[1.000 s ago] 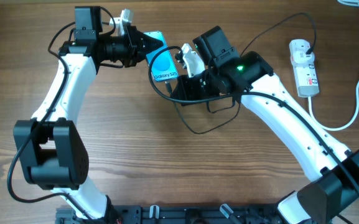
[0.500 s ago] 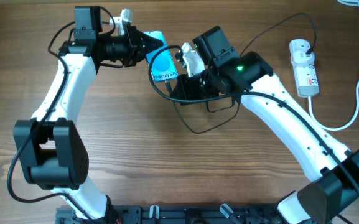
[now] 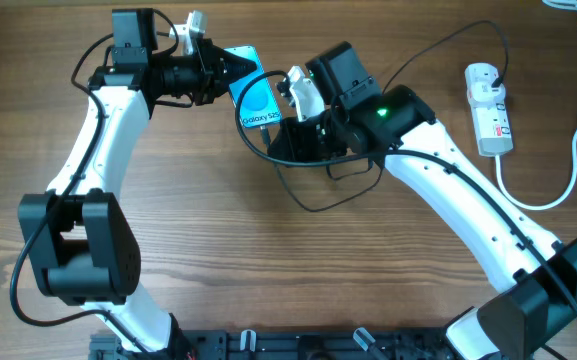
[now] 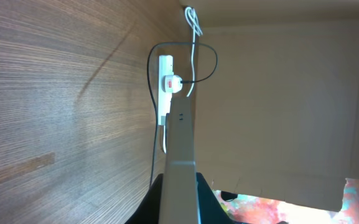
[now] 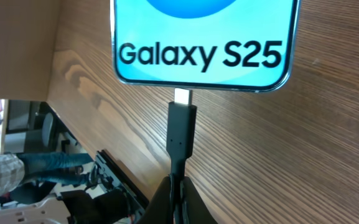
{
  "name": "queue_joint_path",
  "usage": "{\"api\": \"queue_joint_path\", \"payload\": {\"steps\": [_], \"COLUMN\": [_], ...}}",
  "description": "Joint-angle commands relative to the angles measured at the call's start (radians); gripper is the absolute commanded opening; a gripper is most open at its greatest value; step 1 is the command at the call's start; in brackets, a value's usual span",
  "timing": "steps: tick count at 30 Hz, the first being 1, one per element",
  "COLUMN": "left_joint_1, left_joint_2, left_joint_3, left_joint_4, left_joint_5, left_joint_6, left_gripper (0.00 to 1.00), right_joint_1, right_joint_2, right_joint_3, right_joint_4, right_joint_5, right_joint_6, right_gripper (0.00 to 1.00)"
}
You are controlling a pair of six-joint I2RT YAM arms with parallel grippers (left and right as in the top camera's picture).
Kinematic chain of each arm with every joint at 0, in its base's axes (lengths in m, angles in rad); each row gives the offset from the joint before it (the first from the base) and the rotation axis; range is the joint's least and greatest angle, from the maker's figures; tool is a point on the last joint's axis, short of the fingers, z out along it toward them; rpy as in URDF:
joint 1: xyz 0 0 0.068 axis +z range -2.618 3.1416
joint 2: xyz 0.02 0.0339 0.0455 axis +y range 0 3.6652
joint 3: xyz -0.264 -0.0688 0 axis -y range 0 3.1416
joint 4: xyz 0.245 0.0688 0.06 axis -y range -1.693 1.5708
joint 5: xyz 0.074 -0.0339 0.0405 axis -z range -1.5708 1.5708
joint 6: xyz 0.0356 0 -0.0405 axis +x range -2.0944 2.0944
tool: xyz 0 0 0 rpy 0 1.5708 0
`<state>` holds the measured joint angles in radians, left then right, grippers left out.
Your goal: Plug charger to phone and switch on socket
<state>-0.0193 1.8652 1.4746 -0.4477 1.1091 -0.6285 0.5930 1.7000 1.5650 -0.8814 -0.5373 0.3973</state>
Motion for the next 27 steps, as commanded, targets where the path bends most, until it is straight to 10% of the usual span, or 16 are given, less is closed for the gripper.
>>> {"api": "queue_joint_path", "payload": {"steps": [1, 6, 10, 19, 27], "left_joint_1": [-0.023, -0.023, -0.023, 0.12, 0.303], "left_joint_2": [-0.026, -0.026, -0.026, -0.026, -0.026], "left_joint_3": [0.008, 0.008, 0.008, 0.008, 0.008], "left_joint_4": [-0.02, -0.035, -0.035, -0.046, -0.152], "left_joint_5": [0.14, 0.14, 0.13, 0.016, 0.015], "left_joint_6": [0.046, 0.046, 0.046, -0.124, -0.134], "left_gripper": [0.04, 0.04, 0.04, 0.04, 0.04], "right_joint_1": [-0.009, -0.009, -0.009, 0.064, 0.222], "right_joint_2": [0.005, 0.005, 0.005, 0.02, 0.284], "right_joint_3": [0.013, 0.013, 0.013, -0.045, -0.095], "right_joint_4": [0.058, 0.077, 0.06, -0.076, 0.047], "right_joint_5": [0.089, 0.095, 0.092, 0.251, 0.557], "right_joint_6": [0.014, 0.013, -0.002, -0.329, -0.477], "right_gripper": [0.04, 0.05, 0.57, 0.32, 0.4]}}
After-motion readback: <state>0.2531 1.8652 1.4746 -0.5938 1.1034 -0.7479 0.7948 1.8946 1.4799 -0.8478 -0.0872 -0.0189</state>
